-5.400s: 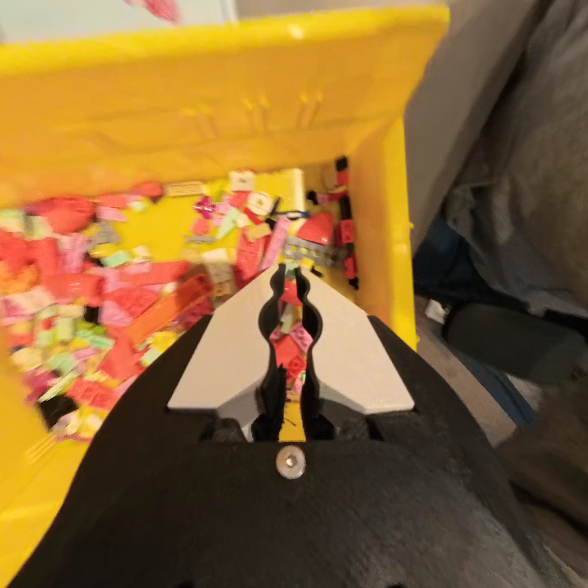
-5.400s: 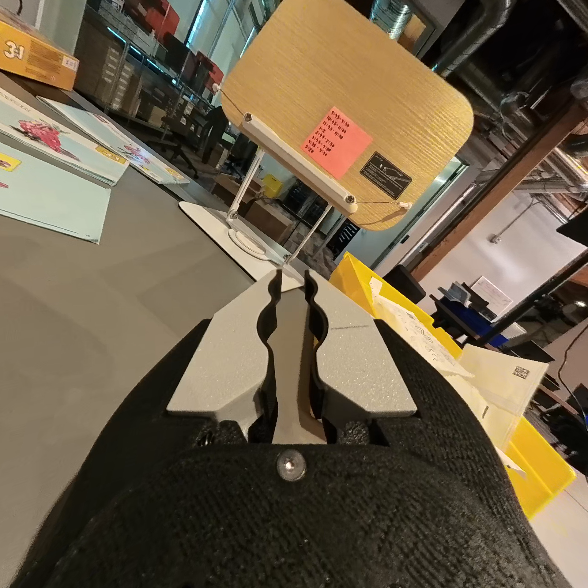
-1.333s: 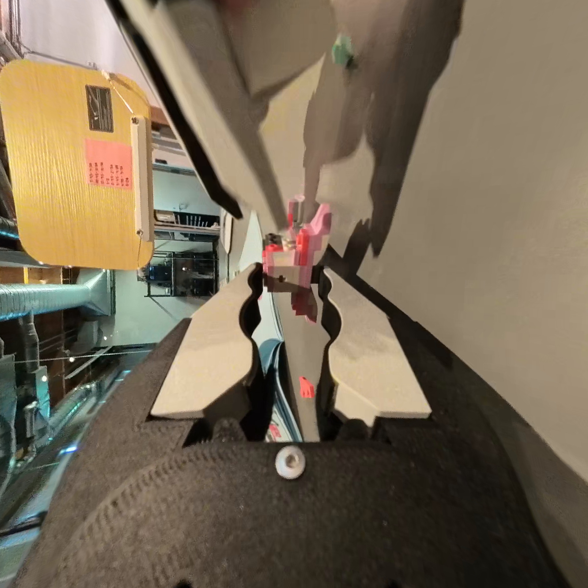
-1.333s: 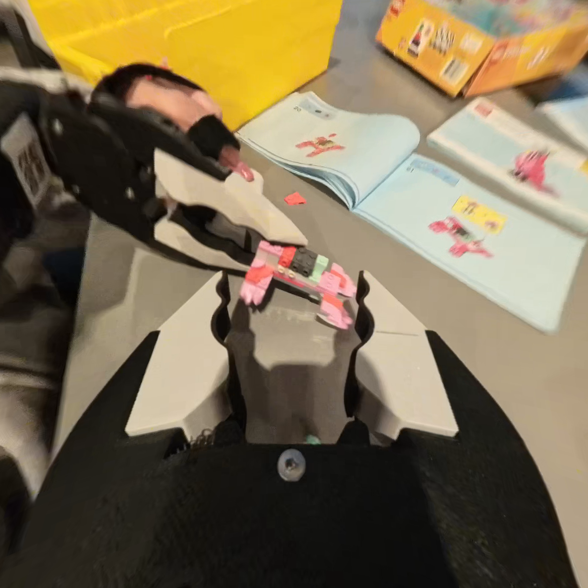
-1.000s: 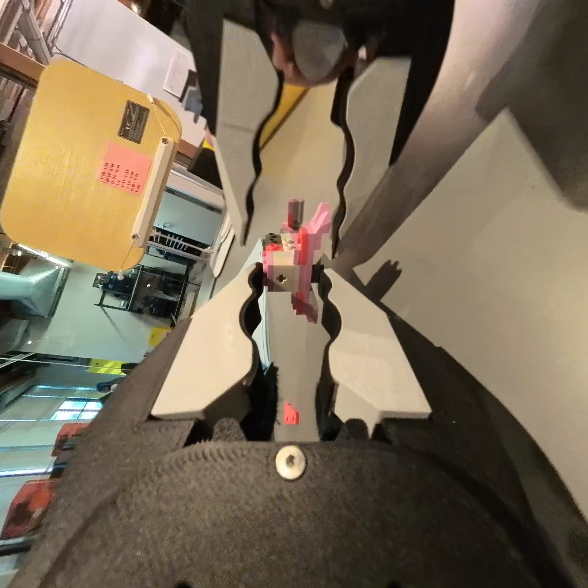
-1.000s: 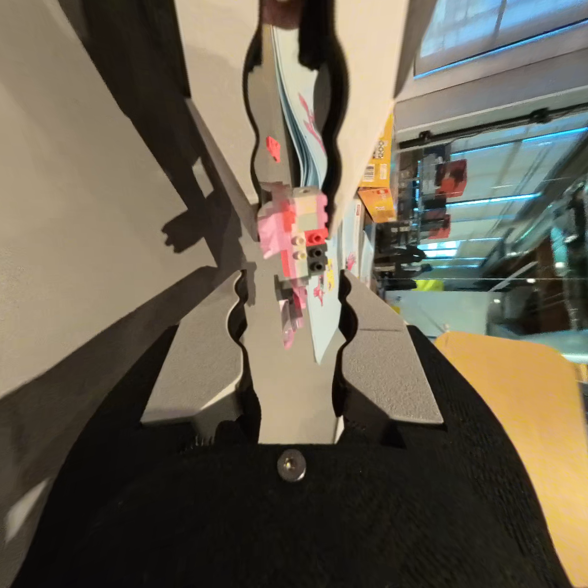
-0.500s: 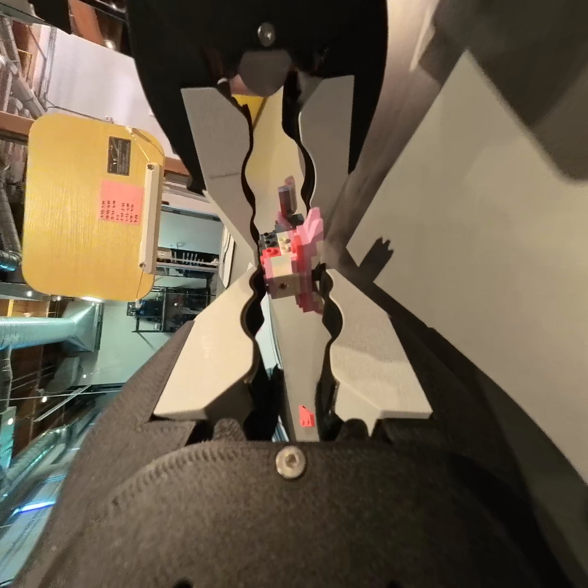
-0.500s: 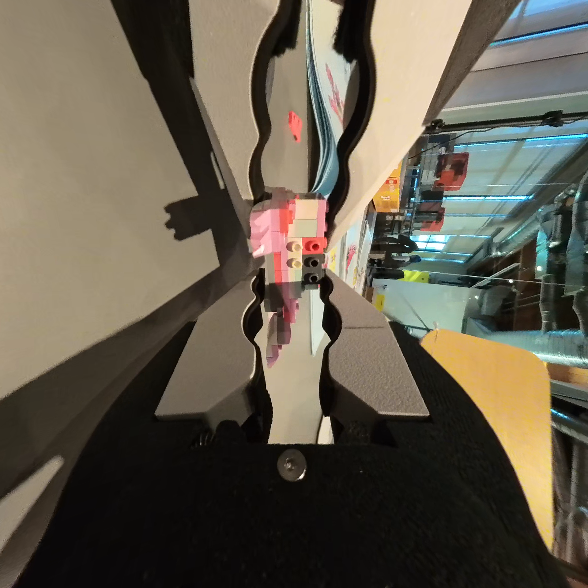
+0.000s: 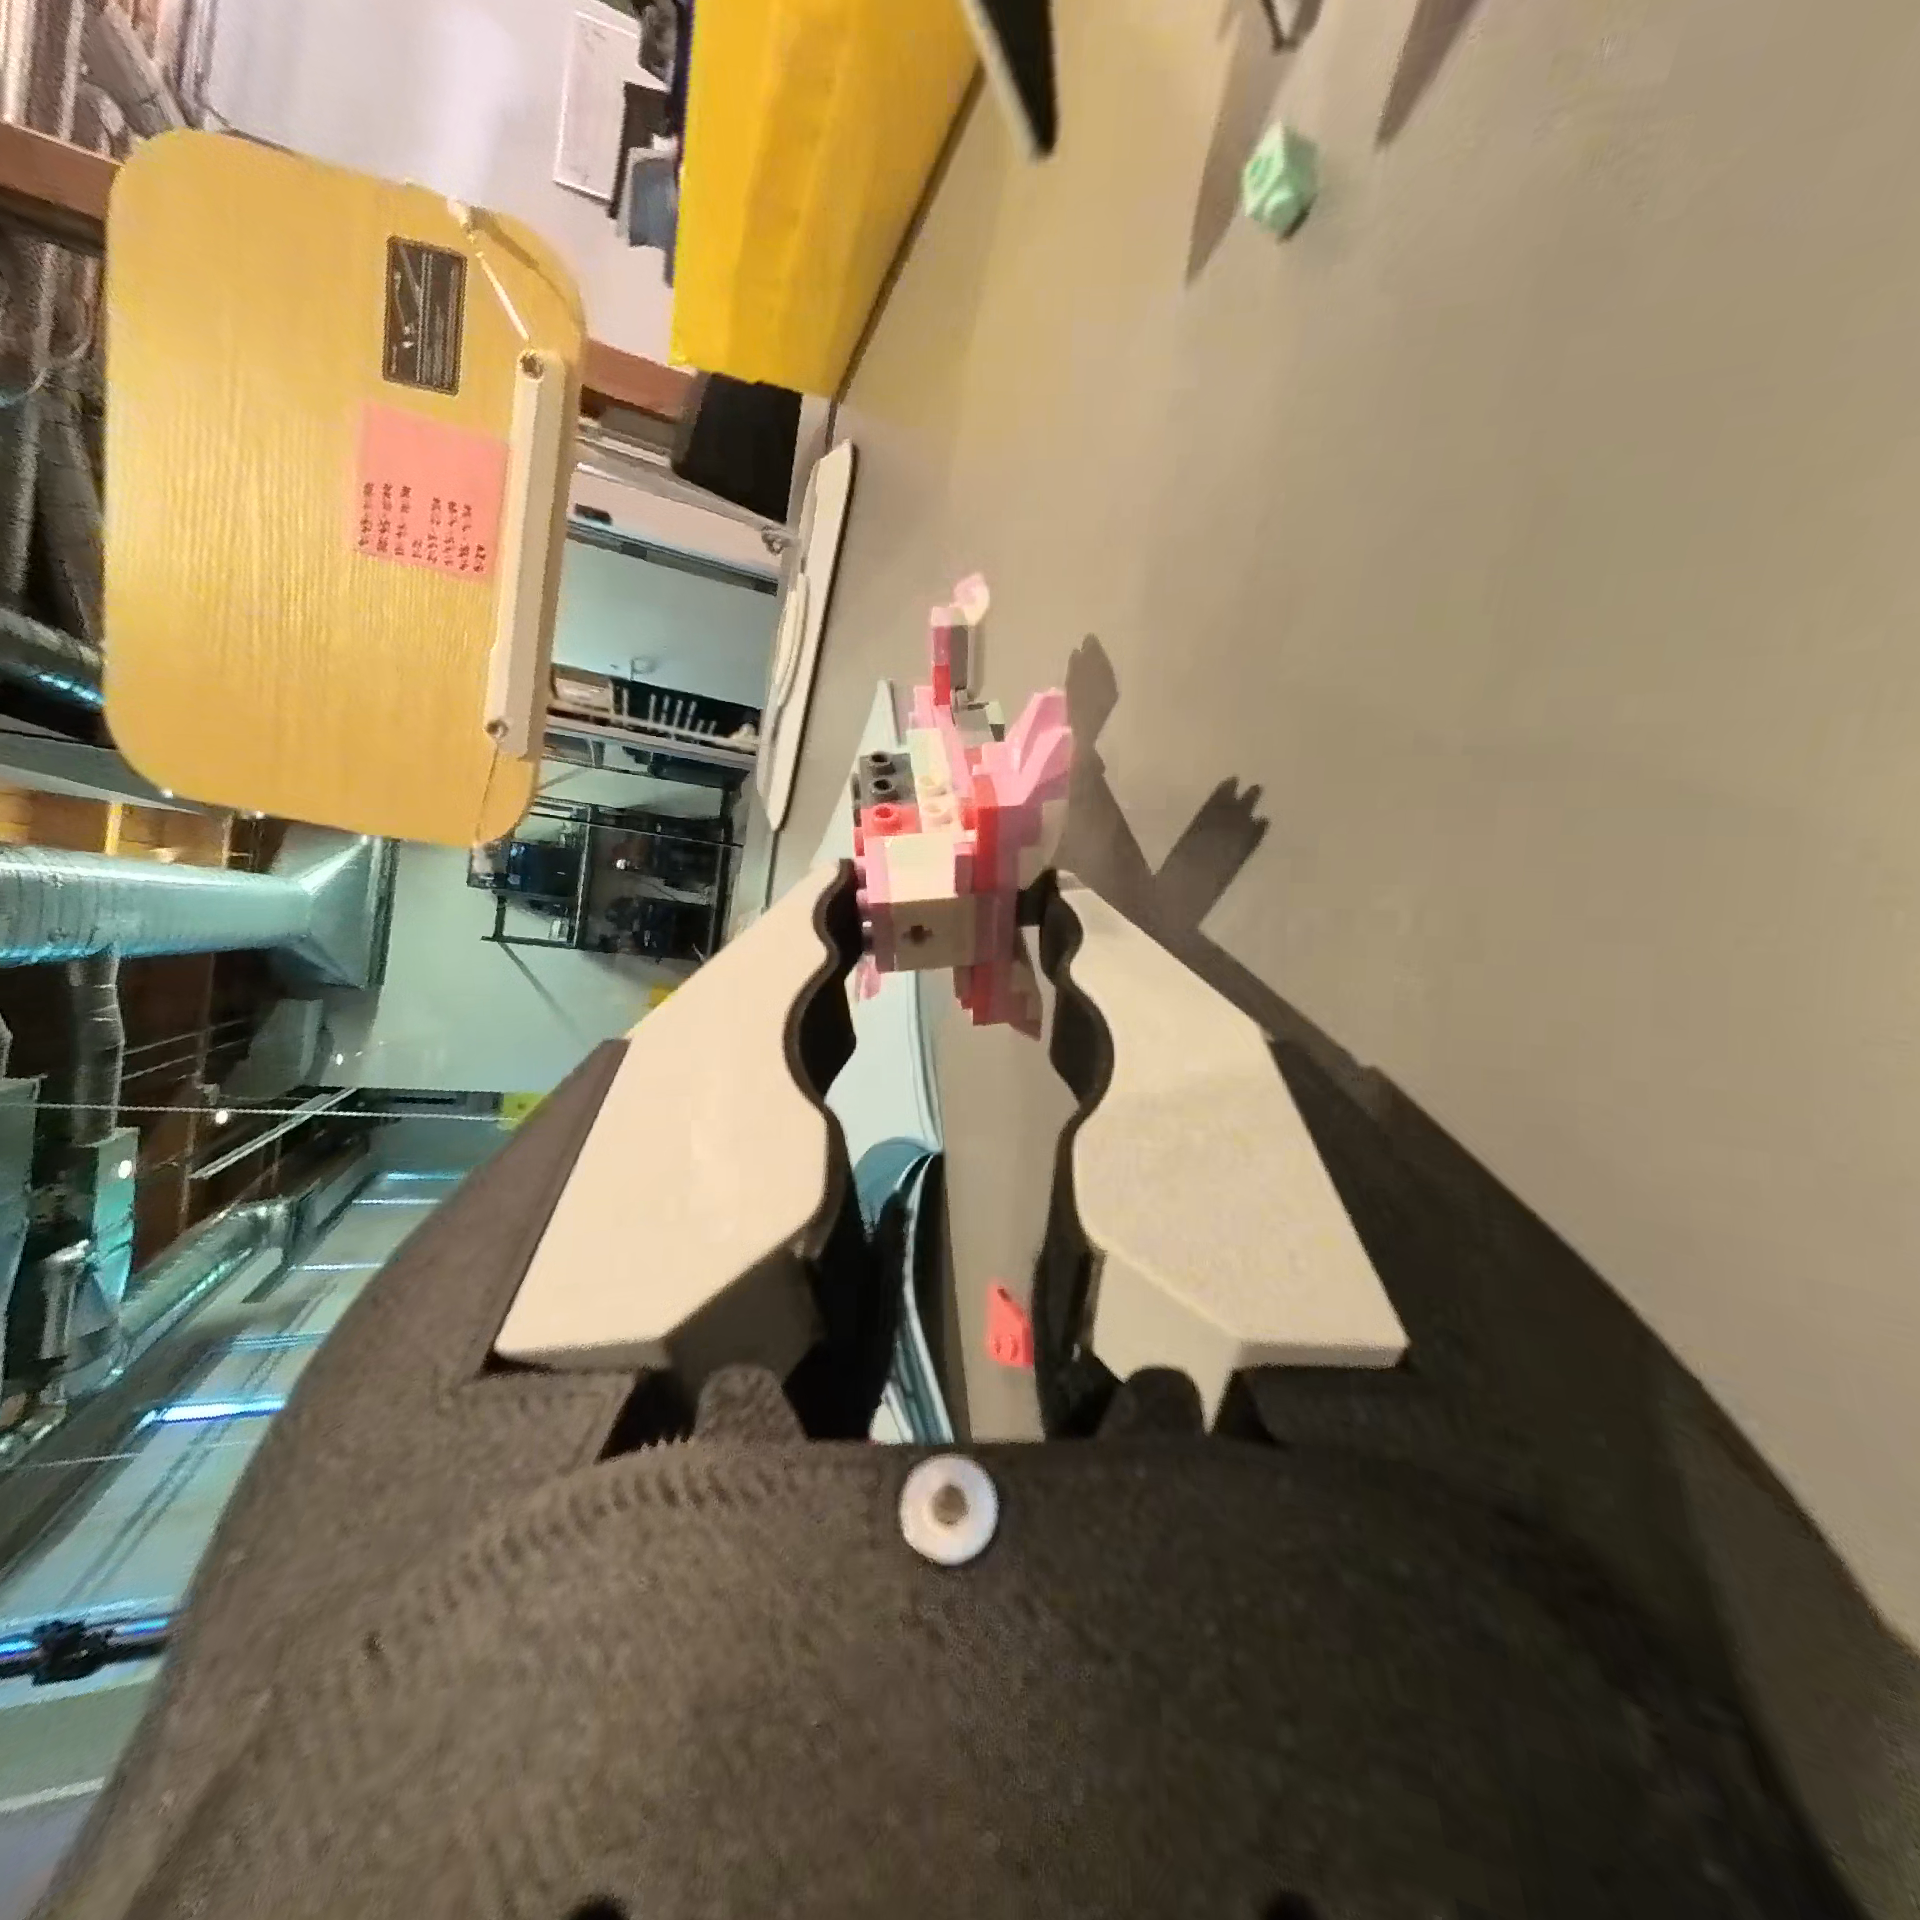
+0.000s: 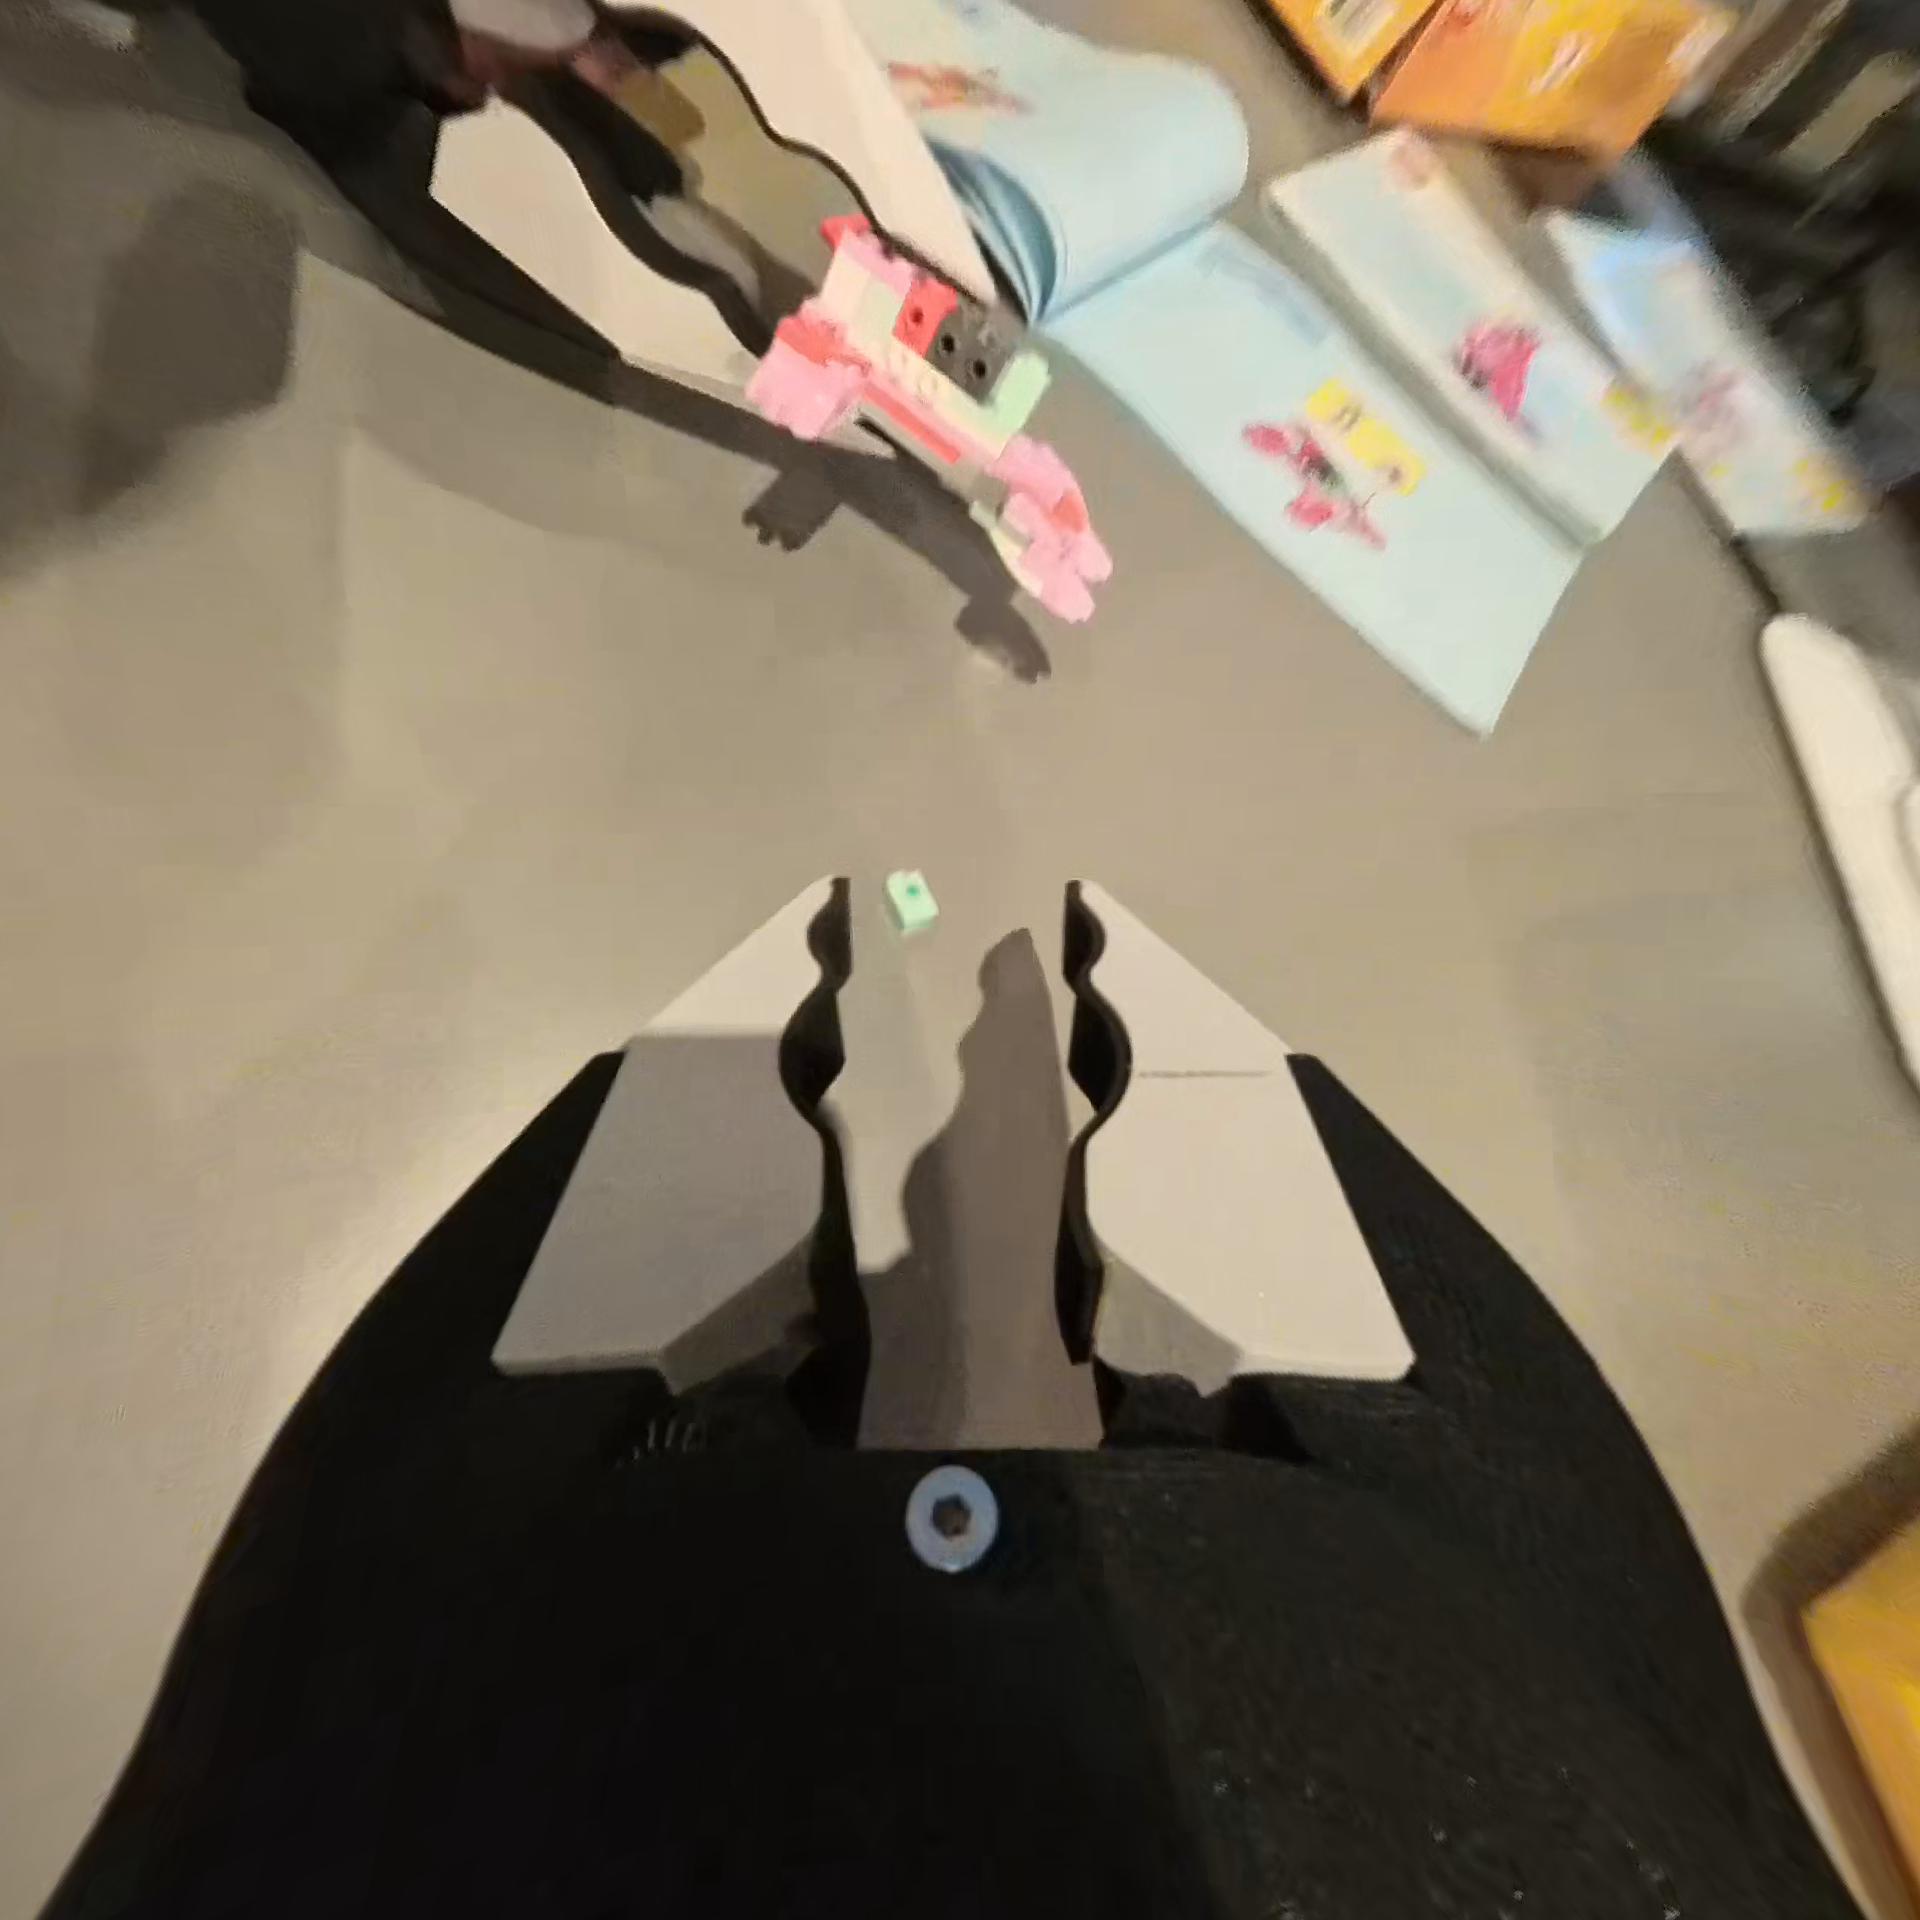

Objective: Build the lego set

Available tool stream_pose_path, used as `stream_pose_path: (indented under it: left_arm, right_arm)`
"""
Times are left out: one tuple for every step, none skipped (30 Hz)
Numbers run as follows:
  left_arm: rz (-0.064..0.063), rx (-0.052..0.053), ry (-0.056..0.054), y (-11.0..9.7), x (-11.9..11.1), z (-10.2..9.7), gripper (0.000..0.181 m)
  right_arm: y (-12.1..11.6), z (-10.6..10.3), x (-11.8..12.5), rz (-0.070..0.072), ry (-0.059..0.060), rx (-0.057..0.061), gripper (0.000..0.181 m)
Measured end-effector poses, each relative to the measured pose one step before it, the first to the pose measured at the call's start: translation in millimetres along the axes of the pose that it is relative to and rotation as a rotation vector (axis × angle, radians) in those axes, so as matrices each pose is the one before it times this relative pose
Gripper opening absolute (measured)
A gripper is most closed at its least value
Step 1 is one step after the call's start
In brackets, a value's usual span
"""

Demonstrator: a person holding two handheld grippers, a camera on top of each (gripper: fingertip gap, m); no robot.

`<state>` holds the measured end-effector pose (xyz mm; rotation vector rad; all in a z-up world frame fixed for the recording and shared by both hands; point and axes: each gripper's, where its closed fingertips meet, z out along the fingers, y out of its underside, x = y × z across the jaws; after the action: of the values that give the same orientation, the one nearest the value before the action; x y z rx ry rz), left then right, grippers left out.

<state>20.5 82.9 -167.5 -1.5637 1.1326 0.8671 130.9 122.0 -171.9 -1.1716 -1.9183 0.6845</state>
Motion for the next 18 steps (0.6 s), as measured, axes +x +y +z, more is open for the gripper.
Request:
stream_pose_path:
  left_arm:
    - [0.0116,-0.0021,0.0041,-0.12,2.03,1.13,0.033]
    - [0.0096,-0.0007,0.0025,-0.30,1.43,0.69,0.033]
    - [0.0062,0.0022,0.0061,-0.60,1.85,0.40,0.033]
    - [0.0048,0.0007,0.0057,-0.58,1.63,0.23,0.033]
    - [0.0069,-0.0023,0.0021,-0.25,1.04,0.24,0.033]
    - [0.0097,-0.0046,0.0006,0.15,0.97,0.30,0.033]
    - [0.0116,-0.0058,0.0013,0.34,1.09,0.36,0.033]
    - [0.0126,-0.0052,-0.0017,0.35,0.66,0.43,0.033]
    - [0.0116,-0.0020,-0.0049,-0.21,-0.14,0.00,0.033]
    - [0.0064,-0.0006,-0.0017,-0.40,0.31,-0.12,0.033]
    - [0.0057,-0.0017,-0.0019,-0.22,-0.01,-0.18,0.033]
    - [0.0069,-0.0018,-0.0025,-0.06,0.06,-0.01,0.033]
    - [0.0089,-0.0021,-0.0028,-0.10,0.03,-0.20,0.033]
    - [0.0109,-0.0027,-0.0039,-0.17,0.04,-0.07,0.033]
    - [0.0127,-0.0030,-0.0047,-0.21,-0.05,-0.27,0.033]
    - [0.0119,-0.0027,-0.0052,-0.30,-0.19,-0.19,0.033]
    - [0.0071,-0.0027,-0.0033,-0.17,-0.01,-0.29,0.033]
    - [0.0040,-0.0016,-0.0012,-0.09,0.05,-0.22,0.033]
  right_arm:
    - [6.48,-1.52,-0.05,0.0234,-0.0110,-0.0192,0.036]
    - [4.65,-1.10,0.86,-0.0073,0.0021,-0.0167,0.032]
    - [0.29,-0.94,-0.80,-0.0175,-0.0046,0.0031,0.025]
    - [-3.46,-0.63,-2.34,-0.0081,-0.0190,0.0197,0.019]
    - [-4.15,0.13,-3.29,0.0039,-0.0335,0.0171,0.016]
    - [-2.62,0.78,-2.15,0.0073,-0.0337,-0.0001,0.016]
    - [-1.02,1.23,-0.88,-0.0005,-0.0293,-0.0172,0.016]
    - [-0.69,1.34,-0.56,-0.0106,-0.0286,-0.0268,0.015]
    - [-0.81,1.17,0.09,-0.0169,-0.0244,-0.0322,0.015]
    - [-0.56,1.45,0.05,-0.0196,-0.0252,-0.0372,0.014]
    - [0.60,1.87,-0.14,-0.0180,-0.0275,-0.0458,0.014]
    - [1.93,2.26,0.36,-0.0172,-0.0244,-0.0534,0.014]
    - [2.28,2.36,0.24,-0.0209,-0.0215,-0.0512,0.013]
    - [1.93,2.34,-0.23,-0.0195,-0.0219,-0.0433,0.011]
    - [1.74,2.31,-0.48,-0.0079,-0.0229,-0.0369,0.012]
    - [1.72,2.29,-0.56,0.0026,-0.0238,-0.0316,0.013]
    - [1.64,1.86,0.08,0.0038,-0.0178,-0.0244,0.013]
    - [1.25,1.42,0.47,0.0020,-0.0122,-0.0163,0.013]
